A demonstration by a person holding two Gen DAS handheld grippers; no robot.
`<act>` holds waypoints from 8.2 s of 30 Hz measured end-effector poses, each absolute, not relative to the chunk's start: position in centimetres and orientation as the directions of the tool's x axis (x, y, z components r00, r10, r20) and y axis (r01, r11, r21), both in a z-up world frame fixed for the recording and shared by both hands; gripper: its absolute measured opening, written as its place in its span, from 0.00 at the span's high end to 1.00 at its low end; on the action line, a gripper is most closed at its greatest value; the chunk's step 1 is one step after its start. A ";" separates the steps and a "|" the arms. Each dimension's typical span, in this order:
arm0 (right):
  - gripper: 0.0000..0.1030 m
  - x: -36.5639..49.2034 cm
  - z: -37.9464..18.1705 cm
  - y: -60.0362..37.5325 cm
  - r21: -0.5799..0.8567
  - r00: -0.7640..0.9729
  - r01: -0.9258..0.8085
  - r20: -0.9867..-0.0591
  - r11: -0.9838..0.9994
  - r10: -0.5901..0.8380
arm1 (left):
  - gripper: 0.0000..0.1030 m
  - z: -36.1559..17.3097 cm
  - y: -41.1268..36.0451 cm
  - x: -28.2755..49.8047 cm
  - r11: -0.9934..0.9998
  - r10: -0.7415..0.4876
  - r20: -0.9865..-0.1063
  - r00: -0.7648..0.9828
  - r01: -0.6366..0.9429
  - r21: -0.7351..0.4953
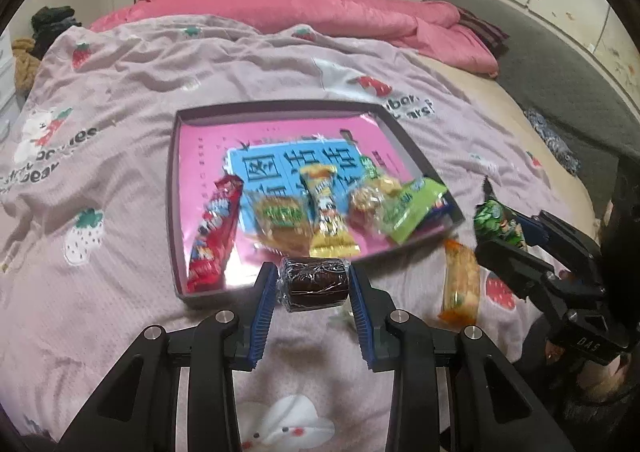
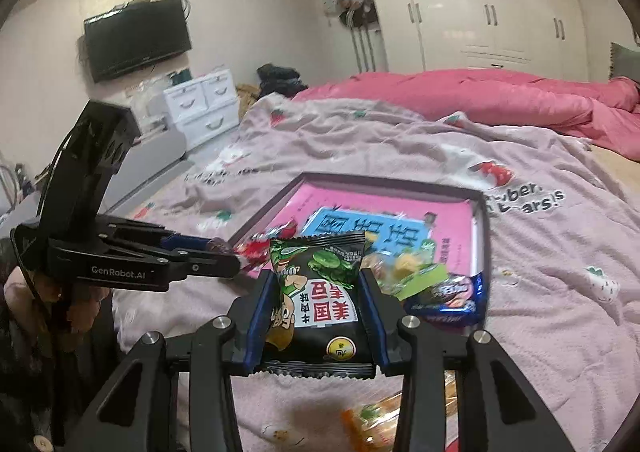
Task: Organize snacks
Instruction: 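Carry the chocolate roll over the tray with the left tool while the right tool carries the chip bag, then open the left tool over the tray while the right tool releases the chip bag, then grasp the round green-label cake with the left tool while the right tool grasps the orange-wrapped bread, then carry the cake into the tray with the left tool while the right tool lowers the bread there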
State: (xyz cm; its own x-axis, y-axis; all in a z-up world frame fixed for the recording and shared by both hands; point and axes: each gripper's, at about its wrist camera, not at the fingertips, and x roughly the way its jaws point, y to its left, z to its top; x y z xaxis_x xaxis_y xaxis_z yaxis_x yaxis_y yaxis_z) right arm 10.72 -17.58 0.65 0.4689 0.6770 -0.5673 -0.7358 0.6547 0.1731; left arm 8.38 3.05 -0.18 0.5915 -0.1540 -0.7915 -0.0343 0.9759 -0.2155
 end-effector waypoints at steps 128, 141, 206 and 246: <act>0.42 14.8 -0.9 -19.6 0.203 0.583 -0.483 -0.651 0.852 0.486 | 0.44 -1.2 1.0 10.1 0.990 -0.124 -0.781 0.612 0.019 -0.143; 0.42 12.4 -5.0 -22.7 0.246 0.476 -0.277 -0.805 0.929 0.355 | 0.43 -4.9 -3.4 8.9 0.981 -0.180 -0.846 0.503 0.155 -0.116; 0.65 17.3 0.6 -14.5 0.165 0.618 -0.554 -0.576 0.816 0.536 | 0.66 -0.8 7.4 13.1 0.972 -0.005 -0.746 0.666 -0.173 -0.161; 0.64 19.9 -4.7 -13.1 0.191 0.536 -0.533 -0.678 0.824 0.503 | 0.66 -4.9 7.0 14.6 0.970 -0.018 -0.805 0.593 -0.183 -0.157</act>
State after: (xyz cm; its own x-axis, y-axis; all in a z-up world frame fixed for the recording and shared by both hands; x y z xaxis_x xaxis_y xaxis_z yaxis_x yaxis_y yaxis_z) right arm 19.91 -13.09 -4.73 0.5361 0.5033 -0.6777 -0.5331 0.8243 0.1906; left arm 14.63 7.00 -4.91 0.5929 -0.0185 -0.8051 -0.1834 0.9704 -0.1574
